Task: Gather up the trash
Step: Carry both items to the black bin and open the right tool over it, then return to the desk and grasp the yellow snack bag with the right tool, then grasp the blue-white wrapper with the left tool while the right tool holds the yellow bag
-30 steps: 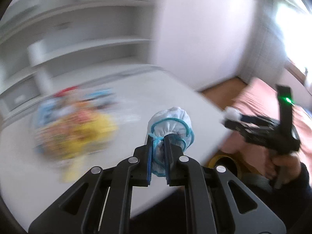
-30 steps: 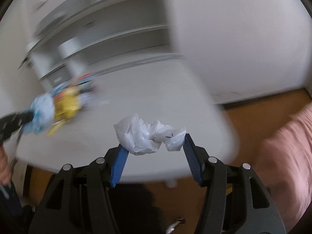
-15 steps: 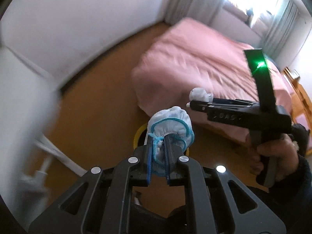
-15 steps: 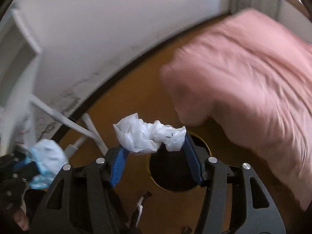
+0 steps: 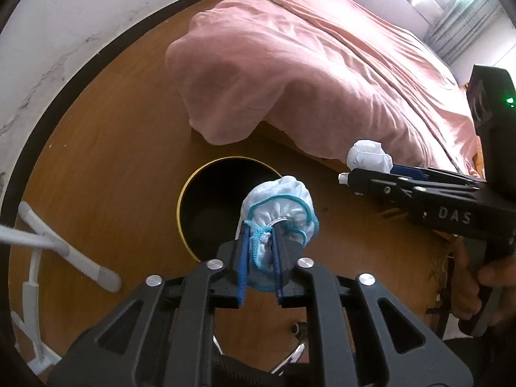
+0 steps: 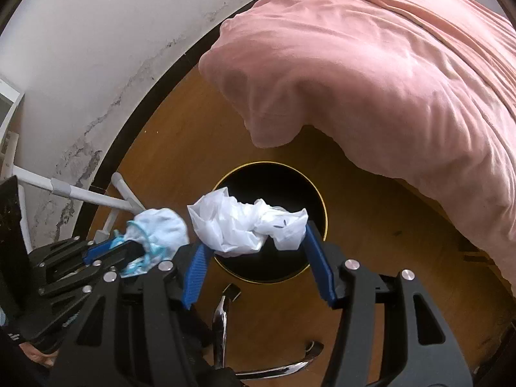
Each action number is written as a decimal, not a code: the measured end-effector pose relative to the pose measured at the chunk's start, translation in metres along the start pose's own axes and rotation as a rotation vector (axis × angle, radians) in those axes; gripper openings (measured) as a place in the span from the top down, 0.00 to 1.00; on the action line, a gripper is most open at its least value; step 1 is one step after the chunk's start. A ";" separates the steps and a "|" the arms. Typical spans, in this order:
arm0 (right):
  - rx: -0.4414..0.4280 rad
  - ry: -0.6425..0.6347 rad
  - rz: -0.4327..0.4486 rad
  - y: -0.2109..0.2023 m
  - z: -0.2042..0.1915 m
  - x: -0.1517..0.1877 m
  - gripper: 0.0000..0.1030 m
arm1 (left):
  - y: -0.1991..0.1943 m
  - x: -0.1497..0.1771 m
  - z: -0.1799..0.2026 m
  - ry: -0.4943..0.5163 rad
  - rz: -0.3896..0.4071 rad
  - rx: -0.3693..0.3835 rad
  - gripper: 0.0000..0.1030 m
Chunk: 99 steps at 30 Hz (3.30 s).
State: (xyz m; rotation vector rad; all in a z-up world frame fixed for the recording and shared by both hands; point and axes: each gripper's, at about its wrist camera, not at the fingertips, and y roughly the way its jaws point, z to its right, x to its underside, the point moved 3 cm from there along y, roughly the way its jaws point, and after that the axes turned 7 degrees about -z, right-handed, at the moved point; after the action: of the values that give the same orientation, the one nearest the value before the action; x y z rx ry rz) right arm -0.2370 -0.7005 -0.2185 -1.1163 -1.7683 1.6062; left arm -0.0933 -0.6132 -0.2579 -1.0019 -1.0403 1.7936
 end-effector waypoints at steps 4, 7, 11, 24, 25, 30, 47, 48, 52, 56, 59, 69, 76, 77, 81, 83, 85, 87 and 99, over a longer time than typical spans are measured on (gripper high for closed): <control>-0.004 -0.005 0.014 -0.005 -0.002 0.000 0.40 | -0.007 0.000 0.000 0.012 0.031 -0.019 0.38; 0.001 0.003 0.019 -0.005 -0.001 -0.001 0.34 | -0.007 -0.001 -0.003 0.003 0.030 -0.014 0.37; 0.011 0.002 0.041 -0.010 -0.004 -0.004 0.31 | -0.017 0.001 -0.005 -0.003 0.042 -0.020 0.35; -0.027 -0.276 0.361 -0.132 -0.147 0.004 0.16 | -0.221 0.067 -0.008 0.015 0.341 -0.197 0.11; -0.058 -0.329 0.366 -0.137 -0.172 0.008 0.16 | -0.243 0.080 -0.019 -0.009 0.372 -0.225 0.11; -0.240 -0.637 0.297 -0.139 -0.311 0.045 0.15 | -0.341 0.166 -0.099 -0.217 0.485 -0.428 0.11; -0.719 -0.924 -0.243 -0.087 -0.600 0.181 0.16 | -0.450 0.476 -0.232 -0.938 0.600 -0.640 0.11; -0.726 -0.899 -0.249 -0.085 -0.602 0.181 0.16 | -0.448 0.481 -0.232 -0.947 0.597 -0.636 0.11; -0.806 -0.770 -0.304 -0.073 -0.618 0.170 0.15 | -0.441 0.483 -0.228 -0.933 0.589 -0.624 0.11; -0.864 -0.715 -0.261 -0.082 -0.629 0.163 0.19 | -0.438 0.473 -0.229 -0.903 0.590 -0.622 0.11; -0.862 -0.717 -0.254 -0.087 -0.639 0.163 0.31 | -0.436 0.465 -0.233 -0.882 0.591 -0.621 0.11; -0.886 -0.781 -0.247 -0.103 -0.679 0.171 0.82 | -0.445 0.464 -0.257 -0.888 0.597 -0.647 0.11; -0.926 -0.862 -0.127 -0.160 -0.668 0.165 0.82 | -0.465 0.483 -0.273 -0.940 0.640 -0.654 0.11; -0.928 -0.876 -0.107 -0.170 -0.666 0.163 0.82 | -0.468 0.484 -0.276 -0.948 0.644 -0.655 0.11; -0.951 -0.901 -0.038 -0.206 -0.654 0.152 0.82 | -0.477 0.481 -0.294 -0.954 0.645 -0.658 0.11; -0.935 -0.929 0.003 -0.222 -0.646 0.147 0.82 | -0.479 0.473 -0.306 -0.935 0.626 -0.666 0.11; -0.913 -0.941 0.023 -0.229 -0.635 0.142 0.82 | -0.482 0.461 -0.323 -0.909 0.594 -0.688 0.11; -0.885 -0.945 0.038 -0.231 -0.625 0.139 0.82 | -0.486 0.449 -0.340 -0.886 0.565 -0.709 0.11; -0.751 -0.877 0.073 -0.209 -0.532 0.105 0.82 | -0.477 0.415 -0.411 -0.810 0.431 -0.764 0.21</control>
State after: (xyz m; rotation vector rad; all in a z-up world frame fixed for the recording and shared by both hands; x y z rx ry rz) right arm 0.0862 -0.3083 0.0635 -0.7757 -3.1108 1.6317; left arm 0.2506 0.0279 -0.0600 -0.9712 -2.2693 2.2771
